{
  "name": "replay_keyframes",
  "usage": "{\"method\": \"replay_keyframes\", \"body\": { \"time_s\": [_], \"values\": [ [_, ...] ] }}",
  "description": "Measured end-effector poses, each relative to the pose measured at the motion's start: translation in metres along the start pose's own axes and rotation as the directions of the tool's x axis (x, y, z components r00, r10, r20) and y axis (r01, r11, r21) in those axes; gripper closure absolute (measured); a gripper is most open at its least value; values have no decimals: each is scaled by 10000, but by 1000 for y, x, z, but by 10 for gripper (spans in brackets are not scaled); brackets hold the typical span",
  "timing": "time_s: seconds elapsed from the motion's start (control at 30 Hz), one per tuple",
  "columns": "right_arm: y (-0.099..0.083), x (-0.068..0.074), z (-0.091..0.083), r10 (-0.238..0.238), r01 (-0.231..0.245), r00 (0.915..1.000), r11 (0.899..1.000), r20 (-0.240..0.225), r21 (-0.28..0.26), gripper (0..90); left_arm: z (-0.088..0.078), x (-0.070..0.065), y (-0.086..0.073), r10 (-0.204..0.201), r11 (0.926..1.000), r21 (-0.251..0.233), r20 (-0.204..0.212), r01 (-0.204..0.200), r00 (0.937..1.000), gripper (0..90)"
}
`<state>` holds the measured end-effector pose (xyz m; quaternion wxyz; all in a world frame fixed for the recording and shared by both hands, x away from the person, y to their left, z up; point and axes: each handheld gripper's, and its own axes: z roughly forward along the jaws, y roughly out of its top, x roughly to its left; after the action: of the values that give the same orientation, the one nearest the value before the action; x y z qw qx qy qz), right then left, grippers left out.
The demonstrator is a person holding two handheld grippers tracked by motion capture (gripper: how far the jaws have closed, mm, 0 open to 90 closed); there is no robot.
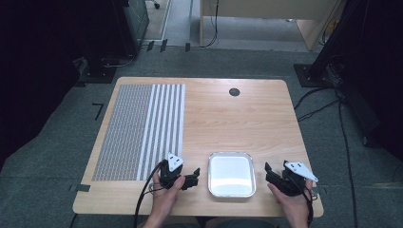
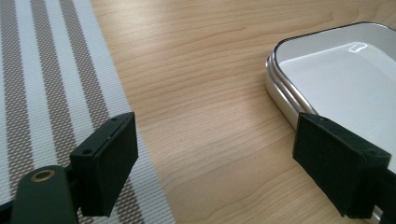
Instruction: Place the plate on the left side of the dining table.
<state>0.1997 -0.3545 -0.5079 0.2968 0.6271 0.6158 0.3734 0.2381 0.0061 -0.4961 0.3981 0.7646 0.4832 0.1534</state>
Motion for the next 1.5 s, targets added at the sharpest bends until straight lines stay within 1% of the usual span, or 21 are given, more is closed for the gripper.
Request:
{"method": "replay_keyframes", "body": {
  "time_s": [0.13, 0.17, 0.27, 0.57, 0.67, 0.73, 0.8, 0.83, 0.9, 0.93, 0.97, 1.0, 1.07, 1.13, 1.17, 1.3, 1.33, 1.37, 1.4, 1.47, 1.5],
  "values": [
    [0, 1, 0, -15, 15, 10000, 10000, -37, -20, 280, 4, -8, 4, 40, 10000, -13, 42, -40, 10000, 142],
    [-1, 3, -1, -182, 182, 9998, 9997, 59, -158, 328, 6, -13, 6, 105, 9999, -12, 51, -105, 9999, 142],
    [-1, 5, -2, -302, 306, 9994, 9991, 145, -298, 354, 8, -18, 8, 228, 9997, 15, 105, -228, 9997, 142],
    [0, 9, -6, -307, 292, 9994, 9958, -160, -866, 437, 16, -38, 12, 351, 9994, 8, 436, -352, 9984, 143],
    [0, 11, -6, -216, 186, 9990, 9969, -389, -759, 471, 17, -41, 13, 320, 9995, 11, 490, -321, 9983, 143],
    [-1, 15, -7, -315, 281, 9987, 9960, -392, -846, 599, 18, -45, 14, -51, 10000, -5, 499, 51, 9987, 150],
    [0, 16, -8, -374, 345, 9988, 9952, -304, -921, 617, 18, -46, 14, -90, 10000, -19, 443, 91, 9990, 183],
    [1, 18, -9, -338, 288, 9976, 9962, -599, -823, 622, 18, -51, 14, -71, 10000, -54, 328, 73, 9994, 326],
    [1, 19, -8, -332, 272, 9957, 9972, -870, -695, 634, 18, -53, 13, -58, 9999, -94, 346, 61, 9994, 407],
    [1, 19, -8, -332, 272, 9957, 9972, -870, -695, 634, 19, -54, 13, -48, 9999, -97, 393, 52, 9992, 407],
    [0, 20, -6, -333, 260, 9901, 9982, -1362, -547, 689, 19, -57, 12, 32, 10000, -66, 668, -28, 9978, 517],
    [0, 20, -6, -333, 260, 9901, 9982, -1362, -547, 689, 19, -57, 12, 32, 10000, -66, 668, -28, 9978, 543],
    [0, 21, -5, -278, 230, 9832, 9993, -1804, -286, 757, 19, -59, 11, 210, 9998, 48, 668, -214, 9975, 581],
    [0, 23, -4, 151, -168, 9714, 9998, -2370, -52, 783, 20, -62, 10, 330, 9992, 201, 545, -342, 9980, 635],
    [0, 23, -4, 151, -168, 9714, 9998, -2370, -52, 783, 20, -62, 10, 330, 9992, 201, 545, -342, 9980, 651],
    [-2, 27, -3, 968, -918, 9528, 9953, -2878, 308, 812, 21, -60, 11, 235, 9996, 163, 384, -241, 9990, 733],
    [-2, 27, -3, 968, -918, 9528, 9953, -2878, 308, 812, 21, -60, 11, 235, 9996, 163, 384, -241, 9990, 742],
    [-2, 27, -1, 1430, -1273, 9417, 9893, -3046, 711, 825, 20, -60, 11, 258, 9996, 137, 382, -264, 9989, 760],
    [-2, 27, 0, 1597, -1390, 9363, 9864, -3127, 875, 838, 19, -59, 12, 292, 9995, 136, 408, -298, 9987, 765],
    [-3, 26, 2, 1798, -1533, 9285, 9825, -3250, 1055, 849, 19, -59, 12, 287, 9995, 144, 420, -294, 9987, 764],
    [-3, 26, 2, 1798, -1533, 9285, 9825, -3250, 1055, 849, 20, -59, 12, 289, 9994, 171, 419, -296, 9987, 764]
  ]
}}
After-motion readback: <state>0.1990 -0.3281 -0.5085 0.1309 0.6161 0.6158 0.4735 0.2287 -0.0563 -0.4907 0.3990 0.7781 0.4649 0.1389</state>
